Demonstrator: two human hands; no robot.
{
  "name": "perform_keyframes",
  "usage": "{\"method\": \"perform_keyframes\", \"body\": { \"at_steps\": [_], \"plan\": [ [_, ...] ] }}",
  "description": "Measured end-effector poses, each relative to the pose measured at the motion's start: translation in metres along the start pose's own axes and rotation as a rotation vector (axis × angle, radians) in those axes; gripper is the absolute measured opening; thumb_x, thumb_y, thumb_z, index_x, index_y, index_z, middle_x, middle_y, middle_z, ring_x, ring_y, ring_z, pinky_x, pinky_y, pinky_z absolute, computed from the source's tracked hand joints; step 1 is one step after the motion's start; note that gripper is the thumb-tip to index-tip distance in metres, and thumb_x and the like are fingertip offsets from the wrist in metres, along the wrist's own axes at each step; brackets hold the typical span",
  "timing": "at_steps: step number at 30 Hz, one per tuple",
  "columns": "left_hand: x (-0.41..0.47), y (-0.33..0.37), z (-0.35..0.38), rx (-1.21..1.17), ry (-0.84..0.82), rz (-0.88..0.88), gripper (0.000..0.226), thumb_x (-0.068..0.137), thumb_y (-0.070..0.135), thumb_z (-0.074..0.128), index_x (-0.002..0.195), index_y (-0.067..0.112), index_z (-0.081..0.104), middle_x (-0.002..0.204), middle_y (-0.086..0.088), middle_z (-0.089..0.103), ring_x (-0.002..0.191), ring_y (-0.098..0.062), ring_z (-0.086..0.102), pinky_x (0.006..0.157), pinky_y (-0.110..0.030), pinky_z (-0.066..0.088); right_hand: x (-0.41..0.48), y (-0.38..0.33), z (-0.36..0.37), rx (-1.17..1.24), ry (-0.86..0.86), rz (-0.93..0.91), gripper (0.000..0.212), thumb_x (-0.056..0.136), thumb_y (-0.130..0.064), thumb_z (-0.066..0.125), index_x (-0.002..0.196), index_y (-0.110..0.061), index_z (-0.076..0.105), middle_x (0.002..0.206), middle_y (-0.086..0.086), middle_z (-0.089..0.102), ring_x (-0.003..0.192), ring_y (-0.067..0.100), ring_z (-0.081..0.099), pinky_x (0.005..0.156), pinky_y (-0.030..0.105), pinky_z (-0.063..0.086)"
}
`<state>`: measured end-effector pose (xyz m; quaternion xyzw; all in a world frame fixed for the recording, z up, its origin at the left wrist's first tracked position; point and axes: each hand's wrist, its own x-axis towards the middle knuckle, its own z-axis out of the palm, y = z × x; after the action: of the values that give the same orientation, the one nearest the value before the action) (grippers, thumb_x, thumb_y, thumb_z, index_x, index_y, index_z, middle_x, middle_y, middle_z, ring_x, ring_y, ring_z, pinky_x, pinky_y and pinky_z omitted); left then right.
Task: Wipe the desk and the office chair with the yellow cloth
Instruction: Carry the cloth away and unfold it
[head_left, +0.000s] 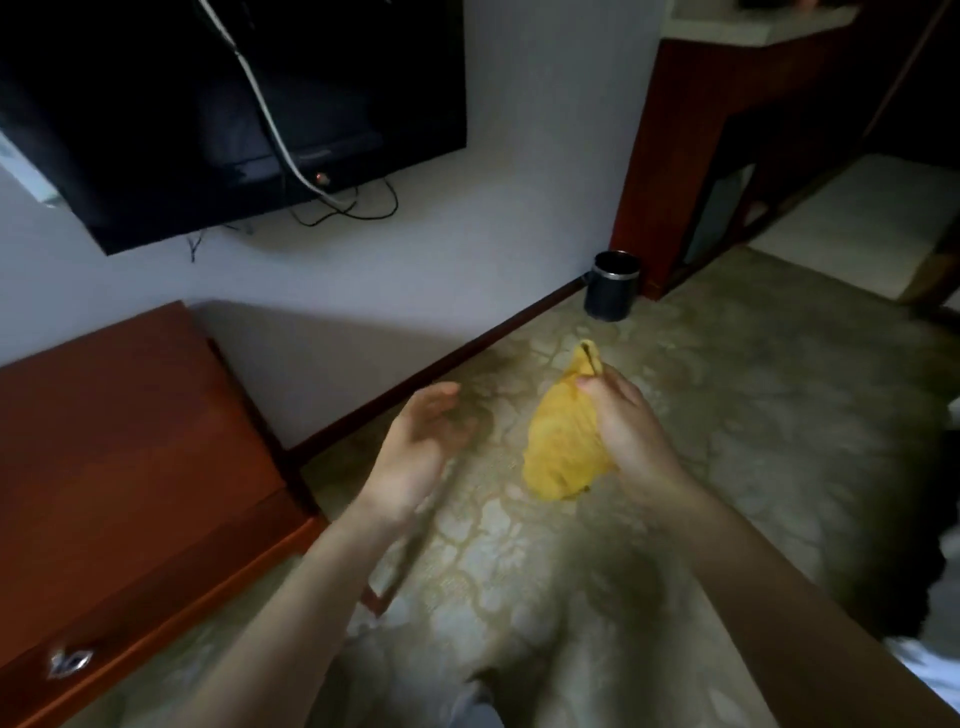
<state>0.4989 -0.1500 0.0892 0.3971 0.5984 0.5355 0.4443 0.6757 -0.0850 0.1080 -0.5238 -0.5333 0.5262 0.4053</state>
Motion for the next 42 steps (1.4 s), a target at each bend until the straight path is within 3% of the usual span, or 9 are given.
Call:
{"method": "perform_keyframes", "body": {
  "at_steps": [2, 5, 9, 12, 15, 19, 26, 34, 42],
  "plan": [
    [0.059, 0.022, 0.013, 0.03, -0.138, 0.076, 0.037, 0.089, -0.004, 0.058, 0.117, 0.019, 0.054, 0.109, 0.012, 0.059, 0.083, 0.016, 0.061, 0.068, -0.003, 0.044, 0.049, -0.012, -0.006, -0.084, -0.011, -0.041, 0.026, 0.099, -0.031, 0.039, 0.12, -0.021, 0.051, 0.088, -0.028, 0.043, 0.075, -0.012, 0.04, 0.06, 0.011, 0.031],
    [0.15, 0.053, 0.043, 0.045, -0.304, 0.079, 0.035, 0.088, 0.017, 0.063, 0.122, 0.028, 0.057, 0.123, 0.014, 0.059, 0.102, 0.013, 0.057, 0.08, -0.007, 0.046, 0.116, -0.026, -0.025, -0.117, 0.002, -0.073, 0.03, 0.101, -0.033, 0.035, 0.129, -0.022, 0.043, 0.099, -0.018, 0.05, 0.08, -0.015, 0.042, 0.06, 0.002, 0.03],
    [0.258, 0.068, 0.113, 0.004, -0.537, -0.135, 0.056, 0.081, 0.054, 0.054, 0.131, 0.029, 0.054, 0.133, 0.003, 0.058, 0.124, -0.017, 0.053, 0.11, -0.041, 0.036, 0.198, -0.042, -0.068, -0.054, 0.005, -0.037, 0.019, 0.1, -0.037, 0.038, 0.116, -0.037, 0.049, 0.105, -0.015, 0.053, 0.093, 0.005, 0.051, 0.07, 0.021, 0.038],
    [0.329, 0.069, 0.175, 0.009, -0.704, -0.248, 0.051, 0.08, 0.059, 0.05, 0.116, 0.026, 0.067, 0.114, -0.002, 0.069, 0.11, -0.021, 0.064, 0.101, -0.04, 0.046, 0.264, -0.05, -0.117, 0.14, 0.042, 0.023, 0.009, 0.096, -0.037, 0.049, 0.095, -0.045, 0.053, 0.099, -0.023, 0.055, 0.09, 0.003, 0.055, 0.072, 0.024, 0.046],
    [0.39, 0.072, 0.237, -0.022, -0.819, -0.316, 0.048, 0.066, 0.059, 0.071, 0.103, 0.028, 0.074, 0.112, -0.004, 0.071, 0.103, -0.023, 0.067, 0.084, -0.034, 0.055, 0.336, -0.05, -0.18, 0.282, -0.028, 0.07, 0.021, 0.075, -0.036, 0.07, 0.093, -0.043, 0.061, 0.096, -0.016, 0.066, 0.084, 0.009, 0.067, 0.061, 0.023, 0.054],
    [0.48, 0.1, 0.319, -0.117, -0.752, -0.247, 0.05, 0.063, 0.047, 0.08, 0.11, 0.029, 0.071, 0.117, -0.007, 0.068, 0.107, -0.029, 0.065, 0.087, -0.041, 0.054, 0.438, -0.067, -0.262, 0.212, -0.148, 0.016, 0.045, 0.061, -0.031, 0.08, 0.098, -0.047, 0.061, 0.091, -0.017, 0.07, 0.082, 0.008, 0.069, 0.058, 0.021, 0.055],
    [0.634, 0.179, 0.411, -0.003, -0.669, -0.007, 0.047, 0.073, 0.022, 0.073, 0.117, 0.01, 0.061, 0.112, -0.012, 0.069, 0.103, -0.029, 0.066, 0.082, -0.035, 0.056, 0.631, -0.117, -0.338, -0.035, 0.151, -0.298, 0.021, 0.081, -0.019, 0.072, 0.094, -0.033, 0.065, 0.087, -0.023, 0.068, 0.078, -0.005, 0.064, 0.058, 0.01, 0.049],
    [0.848, 0.225, 0.467, 0.146, -0.522, 0.231, 0.026, 0.077, 0.01, 0.072, 0.102, 0.01, 0.064, 0.095, -0.003, 0.074, 0.087, -0.017, 0.07, 0.069, -0.022, 0.055, 0.86, -0.144, -0.368, -0.186, 0.117, -0.569, 0.008, 0.093, -0.016, 0.057, 0.099, -0.021, 0.06, 0.089, -0.014, 0.063, 0.083, -0.002, 0.059, 0.067, 0.01, 0.047],
    [1.068, 0.287, 0.546, 0.104, -0.514, 0.291, 0.01, 0.085, 0.016, 0.066, 0.095, 0.012, 0.064, 0.088, 0.001, 0.073, 0.081, -0.01, 0.069, 0.068, -0.018, 0.054, 1.083, -0.207, -0.409, 0.009, 0.26, -0.491, 0.016, 0.086, -0.021, 0.067, 0.096, -0.032, 0.065, 0.089, -0.014, 0.068, 0.079, -0.001, 0.064, 0.059, 0.012, 0.049]
  ]
}}
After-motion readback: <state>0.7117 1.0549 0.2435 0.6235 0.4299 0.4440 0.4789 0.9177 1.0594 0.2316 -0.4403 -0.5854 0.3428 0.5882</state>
